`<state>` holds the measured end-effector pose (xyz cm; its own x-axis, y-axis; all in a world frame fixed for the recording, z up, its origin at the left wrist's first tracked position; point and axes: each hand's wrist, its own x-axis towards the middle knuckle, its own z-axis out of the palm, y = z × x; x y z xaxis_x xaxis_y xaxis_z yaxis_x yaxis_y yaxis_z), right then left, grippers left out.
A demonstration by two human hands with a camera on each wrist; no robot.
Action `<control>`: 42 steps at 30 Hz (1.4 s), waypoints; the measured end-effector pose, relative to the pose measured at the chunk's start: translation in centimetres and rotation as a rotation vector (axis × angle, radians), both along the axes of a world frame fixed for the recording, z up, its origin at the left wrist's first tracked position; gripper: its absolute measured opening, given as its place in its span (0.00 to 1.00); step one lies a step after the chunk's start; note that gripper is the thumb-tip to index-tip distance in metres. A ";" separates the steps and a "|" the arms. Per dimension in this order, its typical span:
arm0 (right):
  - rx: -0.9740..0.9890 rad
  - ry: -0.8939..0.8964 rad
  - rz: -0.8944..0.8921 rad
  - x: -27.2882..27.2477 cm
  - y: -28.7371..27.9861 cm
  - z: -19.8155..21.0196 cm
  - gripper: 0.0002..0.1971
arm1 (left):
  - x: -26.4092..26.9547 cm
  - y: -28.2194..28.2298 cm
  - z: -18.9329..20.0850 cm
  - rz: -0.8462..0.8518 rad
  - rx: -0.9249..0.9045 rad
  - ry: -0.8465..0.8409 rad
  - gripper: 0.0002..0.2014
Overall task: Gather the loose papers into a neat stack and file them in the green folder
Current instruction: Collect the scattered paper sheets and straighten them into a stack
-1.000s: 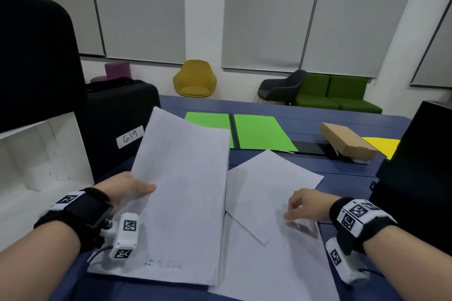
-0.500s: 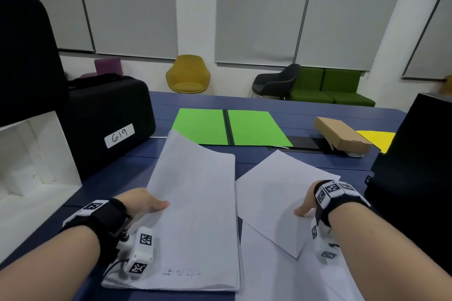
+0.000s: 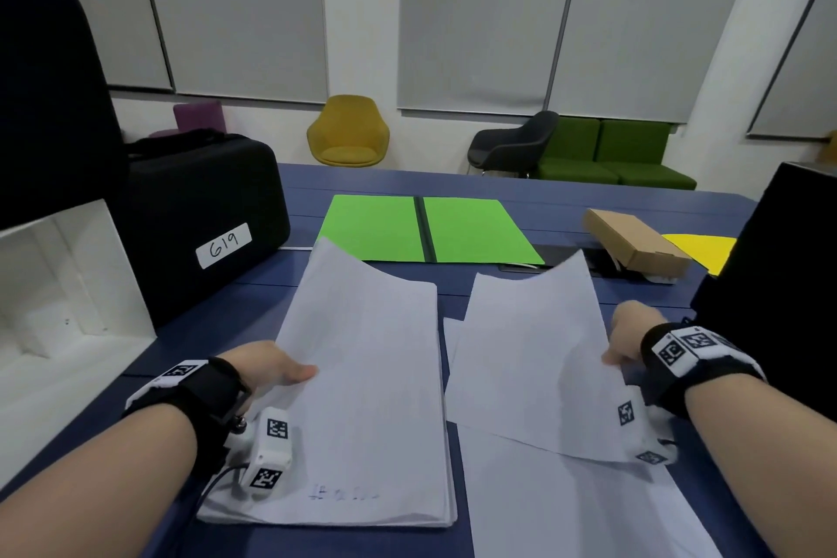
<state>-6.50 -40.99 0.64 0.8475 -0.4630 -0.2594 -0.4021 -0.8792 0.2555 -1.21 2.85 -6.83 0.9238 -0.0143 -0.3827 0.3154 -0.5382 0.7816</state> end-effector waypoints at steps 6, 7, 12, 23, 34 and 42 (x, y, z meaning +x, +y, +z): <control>0.273 0.062 -0.013 -3.0 -1.5 1.8 0.10 | -0.3 -0.4 0.6 0.004 0.046 0.012 0.37; 0.219 0.127 -0.007 -3.2 -1.3 1.3 0.09 | -0.2 -0.4 0.5 0.001 0.051 0.011 0.38; 0.174 0.096 -0.033 -4.5 -0.1 -1.4 0.20 | 0.2 0.1 -0.3 0.003 0.041 -0.016 0.51; 0.358 -0.076 -0.173 -4.6 0.8 -3.8 0.26 | -0.7 -0.8 1.1 -0.050 0.209 0.006 0.38; 0.663 -0.840 -0.112 -3.4 -3.0 -0.1 0.06 | 0.3 -0.5 0.0 0.027 0.129 0.036 0.27; 1.349 -0.907 -0.150 -2.6 -0.8 3.5 0.10 | -0.3 -1.4 0.6 0.071 -0.040 0.070 0.10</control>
